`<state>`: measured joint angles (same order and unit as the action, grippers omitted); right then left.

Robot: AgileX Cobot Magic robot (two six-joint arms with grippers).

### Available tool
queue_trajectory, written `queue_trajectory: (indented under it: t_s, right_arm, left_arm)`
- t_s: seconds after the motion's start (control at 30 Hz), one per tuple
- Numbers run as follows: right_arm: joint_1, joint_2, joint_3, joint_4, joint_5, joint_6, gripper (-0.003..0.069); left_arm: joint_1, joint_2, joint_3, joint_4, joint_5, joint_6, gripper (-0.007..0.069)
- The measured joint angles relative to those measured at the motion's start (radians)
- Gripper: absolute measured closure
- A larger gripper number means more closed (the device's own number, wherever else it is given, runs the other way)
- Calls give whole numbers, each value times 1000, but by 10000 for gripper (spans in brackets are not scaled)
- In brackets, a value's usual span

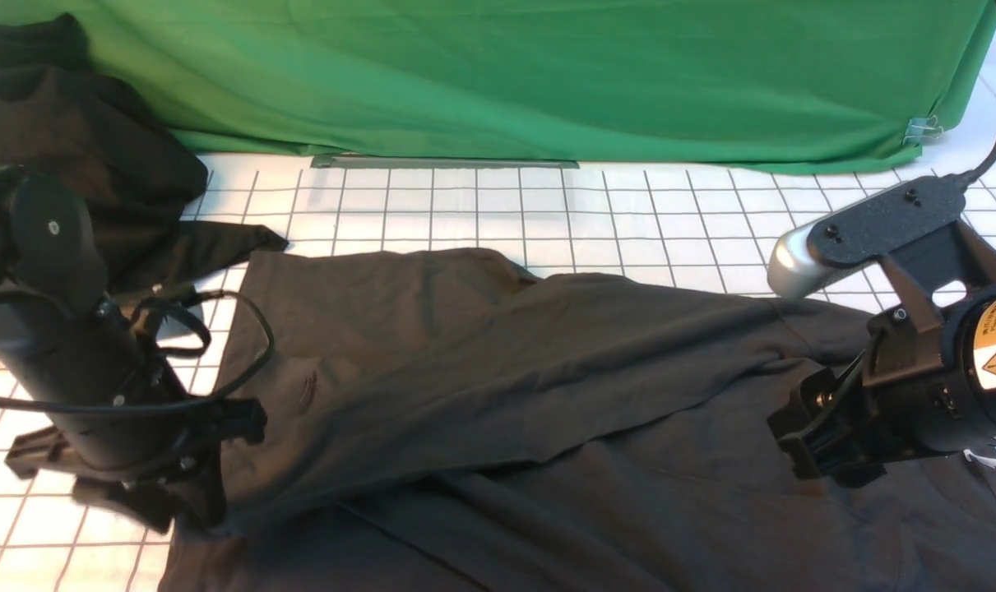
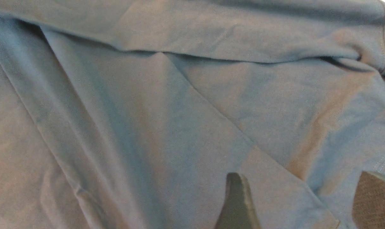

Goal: Fold a long-sleeved shirt over a white checkered tablecloth.
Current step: 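Fold the left side of the dark shirt inward over its body with the left gripper, then grasp the near edge of the shirt at its hem and shoulder corners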

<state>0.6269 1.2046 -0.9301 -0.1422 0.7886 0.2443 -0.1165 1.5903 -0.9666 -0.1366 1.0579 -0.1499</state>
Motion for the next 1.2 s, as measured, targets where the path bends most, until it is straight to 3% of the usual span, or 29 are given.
queue_trajectory:
  t_s: [0.2, 0.37, 0.53, 0.73, 0.9, 1.2]
  right_arm:
    - [0, 0, 0, 0, 2, 0, 208]
    - [0, 4, 0, 0, 3, 0, 208]
    - [0, 7, 0, 0, 0, -1, 208]
    - [0, 7, 0, 0, 3, -1, 208]
    - [0, 7, 0, 0, 4, -1, 208]
    - [0, 7, 0, 0, -19, -1, 208]
  left_arm:
    - [-65, -56, 101, 3, 88, -3, 242]
    - [-137, -156, 231, 45, -47, -53, 252]
    - [-141, -176, 247, 63, -120, -86, 219]
    - [-141, -178, 253, 64, 25, -89, 138]
    - [-141, -228, 325, 44, 61, -102, 127]
    - [-141, -269, 465, -22, -67, -129, 144]
